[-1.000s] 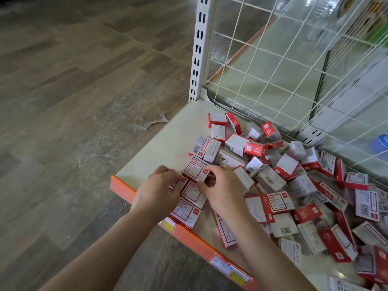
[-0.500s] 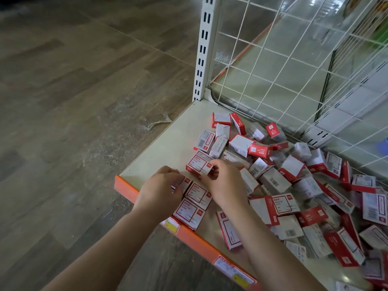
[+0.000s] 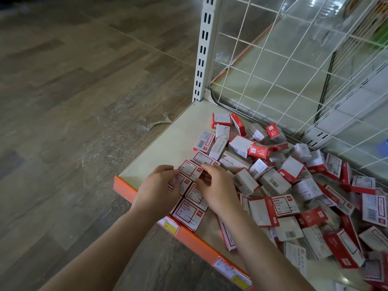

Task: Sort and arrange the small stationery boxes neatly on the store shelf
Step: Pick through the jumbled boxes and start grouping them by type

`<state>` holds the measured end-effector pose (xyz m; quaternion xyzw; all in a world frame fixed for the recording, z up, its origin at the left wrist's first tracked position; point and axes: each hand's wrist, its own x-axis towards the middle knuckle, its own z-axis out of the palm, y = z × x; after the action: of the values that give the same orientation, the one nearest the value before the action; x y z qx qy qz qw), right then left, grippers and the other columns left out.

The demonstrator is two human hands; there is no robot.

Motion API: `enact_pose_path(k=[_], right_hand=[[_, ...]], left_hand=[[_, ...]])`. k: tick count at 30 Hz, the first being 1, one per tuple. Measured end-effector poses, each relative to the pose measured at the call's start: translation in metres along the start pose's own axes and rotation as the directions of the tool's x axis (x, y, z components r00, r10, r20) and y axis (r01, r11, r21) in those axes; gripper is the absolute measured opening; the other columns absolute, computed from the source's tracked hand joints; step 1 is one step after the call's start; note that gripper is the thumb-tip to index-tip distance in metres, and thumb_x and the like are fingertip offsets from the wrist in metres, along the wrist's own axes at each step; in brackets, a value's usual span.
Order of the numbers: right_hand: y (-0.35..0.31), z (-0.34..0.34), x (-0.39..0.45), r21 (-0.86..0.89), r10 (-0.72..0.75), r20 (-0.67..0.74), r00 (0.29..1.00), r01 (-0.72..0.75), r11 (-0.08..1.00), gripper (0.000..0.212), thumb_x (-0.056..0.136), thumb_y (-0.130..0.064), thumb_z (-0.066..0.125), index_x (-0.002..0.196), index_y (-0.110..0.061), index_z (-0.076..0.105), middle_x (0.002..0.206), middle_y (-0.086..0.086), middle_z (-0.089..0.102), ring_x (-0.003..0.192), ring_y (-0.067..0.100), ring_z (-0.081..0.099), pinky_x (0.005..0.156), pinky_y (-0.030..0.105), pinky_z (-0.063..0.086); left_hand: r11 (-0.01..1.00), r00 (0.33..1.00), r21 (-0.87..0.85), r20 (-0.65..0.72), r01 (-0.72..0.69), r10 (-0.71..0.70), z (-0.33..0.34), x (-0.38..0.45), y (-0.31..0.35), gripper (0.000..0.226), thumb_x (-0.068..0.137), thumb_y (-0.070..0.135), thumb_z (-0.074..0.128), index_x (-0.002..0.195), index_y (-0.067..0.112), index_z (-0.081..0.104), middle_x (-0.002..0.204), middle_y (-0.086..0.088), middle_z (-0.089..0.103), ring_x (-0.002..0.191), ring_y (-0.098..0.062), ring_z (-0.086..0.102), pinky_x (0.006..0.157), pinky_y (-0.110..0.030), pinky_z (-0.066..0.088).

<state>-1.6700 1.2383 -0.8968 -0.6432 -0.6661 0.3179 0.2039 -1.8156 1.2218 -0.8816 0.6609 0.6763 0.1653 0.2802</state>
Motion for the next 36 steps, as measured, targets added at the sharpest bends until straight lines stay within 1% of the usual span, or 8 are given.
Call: enact_pose_path(k=[7, 11, 16, 20, 25, 29, 33, 36], right_hand=[[-0.002, -0.002, 0.001, 0.009, -0.019, 0.061, 0.998, 0.019, 1.000, 0.038, 0.088, -0.018, 0.056, 0.126, -0.016, 0.053, 0.122, 0.001, 0.055, 0.116, 0.015, 0.050, 0.095, 0.025, 0.042], [0.000, -0.004, -0.003, 0.029, -0.027, 0.067, 0.997, 0.025, 0.999, 0.042, 0.088, -0.017, 0.054, 0.130, -0.019, 0.050, 0.124, -0.001, 0.055, 0.119, 0.014, 0.049, 0.099, 0.030, 0.044], [0.005, -0.019, -0.018, 0.028, -0.026, -0.038, 0.999, 0.027, 0.999, 0.044, 0.092, -0.015, 0.052, 0.135, -0.020, 0.045, 0.128, -0.004, 0.053, 0.121, 0.010, 0.047, 0.095, 0.021, 0.038], [0.016, -0.040, -0.036, -0.009, -0.027, -0.181, 0.983, 0.025, 1.000, 0.038, 0.088, -0.009, 0.057, 0.125, -0.019, 0.054, 0.115, -0.007, 0.058, 0.100, 0.001, 0.052, 0.075, 0.006, 0.040], [0.034, -0.073, -0.054, -0.063, -0.002, -0.326, 0.945, -0.020, 0.998, 0.026, 0.084, -0.005, 0.062, 0.109, -0.015, 0.062, 0.100, -0.007, 0.058, 0.086, 0.003, 0.055, 0.061, 0.007, 0.042], [0.055, -0.092, -0.071, -0.075, 0.118, -0.319, 0.940, -0.149, 0.986, 0.026, 0.085, -0.010, 0.062, 0.111, -0.014, 0.062, 0.107, -0.003, 0.059, 0.092, 0.007, 0.053, 0.065, 0.007, 0.037], [0.067, -0.096, -0.084, -0.072, 0.222, -0.254, 0.941, -0.248, 0.966, 0.028, 0.085, -0.021, 0.063, 0.113, -0.015, 0.062, 0.109, -0.001, 0.059, 0.098, 0.009, 0.052, 0.075, 0.016, 0.039], [0.067, -0.095, -0.089, -0.051, 0.230, -0.222, 0.948, -0.247, 0.968, 0.024, 0.083, -0.023, 0.066, 0.106, -0.015, 0.066, 0.100, -0.003, 0.062, 0.084, 0.004, 0.054, 0.065, 0.010, 0.036]], left_hand=[[0.998, 0.999, 0.062, 0.039, -0.005, 0.003, 0.001, 0.004, 0.005, 0.041, 0.093, 0.022, 0.048, 0.133, 0.018, 0.051, 0.134, 0.002, 0.047, 0.116, -0.015, 0.050, 0.094, -0.025, 0.044], [0.998, 0.999, 0.061, 0.042, 0.006, -0.008, 0.001, 0.003, 0.006, 0.042, 0.093, 0.021, 0.048, 0.135, 0.016, 0.049, 0.136, 0.001, 0.045, 0.120, -0.016, 0.047, 0.098, -0.026, 0.041], [0.998, 1.000, 0.062, 0.030, 0.004, -0.006, 0.001, -0.006, 0.010, 0.043, 0.092, 0.020, 0.048, 0.136, 0.019, 0.048, 0.142, -0.001, 0.039, 0.126, -0.019, 0.042, 0.102, -0.030, 0.039], [0.995, 0.999, 0.084, -0.004, -0.048, 0.048, 0.002, -0.012, 0.016, 0.042, 0.092, 0.017, 0.049, 0.134, 0.021, 0.049, 0.138, 0.004, 0.042, 0.126, -0.014, 0.040, 0.101, -0.026, 0.038], [0.984, 0.990, 0.122, 0.066, -0.130, 0.123, 0.007, -0.018, 0.026, 0.038, 0.093, 0.016, 0.047, 0.129, 0.026, 0.053, 0.133, 0.010, 0.049, 0.124, -0.010, 0.040, 0.098, -0.023, 0.038], [0.970, 0.971, 0.152, 0.176, -0.191, 0.164, 0.013, -0.021, 0.035, 0.037, 0.093, 0.020, 0.046, 0.128, 0.029, 0.053, 0.131, 0.011, 0.048, 0.123, -0.009, 0.041, 0.098, -0.023, 0.040], [0.969, 0.953, 0.142, 0.254, -0.204, 0.163, 0.018, -0.026, 0.046, 0.034, 0.095, 0.027, 0.044, 0.128, 0.034, 0.052, 0.131, 0.013, 0.044, 0.122, -0.009, 0.042, 0.094, -0.024, 0.045], [0.967, 0.950, 0.147, 0.264, -0.209, 0.166, 0.021, -0.027, 0.050, 0.032, 0.096, 0.031, 0.043, 0.126, 0.033, 0.053, 0.129, 0.012, 0.044, 0.121, -0.009, 0.042, 0.093, -0.023, 0.044]])
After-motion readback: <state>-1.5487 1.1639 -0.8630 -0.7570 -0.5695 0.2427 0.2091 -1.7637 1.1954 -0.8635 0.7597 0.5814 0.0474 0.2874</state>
